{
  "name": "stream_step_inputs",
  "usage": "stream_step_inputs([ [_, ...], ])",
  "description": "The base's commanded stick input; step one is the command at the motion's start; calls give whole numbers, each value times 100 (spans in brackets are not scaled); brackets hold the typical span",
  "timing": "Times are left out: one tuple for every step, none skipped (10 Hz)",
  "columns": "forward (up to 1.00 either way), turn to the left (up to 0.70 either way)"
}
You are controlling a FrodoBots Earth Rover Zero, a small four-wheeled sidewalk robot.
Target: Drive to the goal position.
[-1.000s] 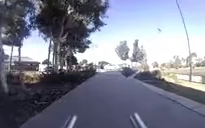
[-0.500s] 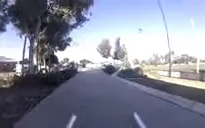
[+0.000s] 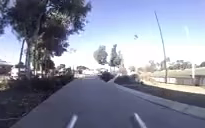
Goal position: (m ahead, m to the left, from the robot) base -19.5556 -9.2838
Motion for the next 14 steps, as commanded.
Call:
stream_step_inputs([
  [0,-45],
  [0,-45],
  [0,-45],
  [0,-45],
  [0,-45],
  [0,-45],
  [0,-45],
  [0,-45],
  [0,-45],
  [0,-45],
  [0,-45],
  [0,-45],
  [0,-45],
  [0,-45],
])
